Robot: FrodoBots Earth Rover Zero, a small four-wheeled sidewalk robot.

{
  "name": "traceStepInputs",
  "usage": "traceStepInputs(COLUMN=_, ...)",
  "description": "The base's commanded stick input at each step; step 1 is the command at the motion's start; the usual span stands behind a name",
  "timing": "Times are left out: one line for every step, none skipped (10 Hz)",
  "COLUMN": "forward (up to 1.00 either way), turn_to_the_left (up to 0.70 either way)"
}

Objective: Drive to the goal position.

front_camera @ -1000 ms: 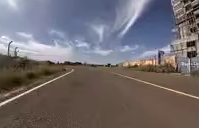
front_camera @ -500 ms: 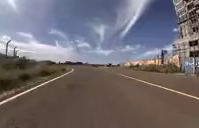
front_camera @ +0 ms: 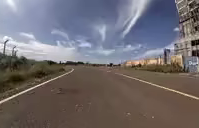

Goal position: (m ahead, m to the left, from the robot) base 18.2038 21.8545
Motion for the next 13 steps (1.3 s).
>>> traceStepInputs(forward=1.0, turn_to_the_left=0.0)
traceStepInputs(forward=1.0, turn_to_the_left=0.0)
traceStepInputs(forward=1.0, turn_to_the_left=0.0)
traceStepInputs(forward=1.0, turn_to_the_left=0.0)
traceStepInputs(forward=1.0, turn_to_the_left=0.0)
traceStepInputs(forward=1.0, turn_to_the_left=0.0)
traceStepInputs(forward=1.0, turn_to_the_left=0.0)
traceStepInputs(forward=1.0, turn_to_the_left=0.0)
traceStepInputs(forward=1.0, turn_to_the_left=0.0)
traceStepInputs(forward=1.0, turn_to_the_left=0.0)
traceStepInputs(forward=1.0, turn_to_the_left=0.0)
traceStepInputs(forward=1.0, turn_to_the_left=0.0)
traceStepInputs(forward=1.0, turn_to_the_left=0.0)
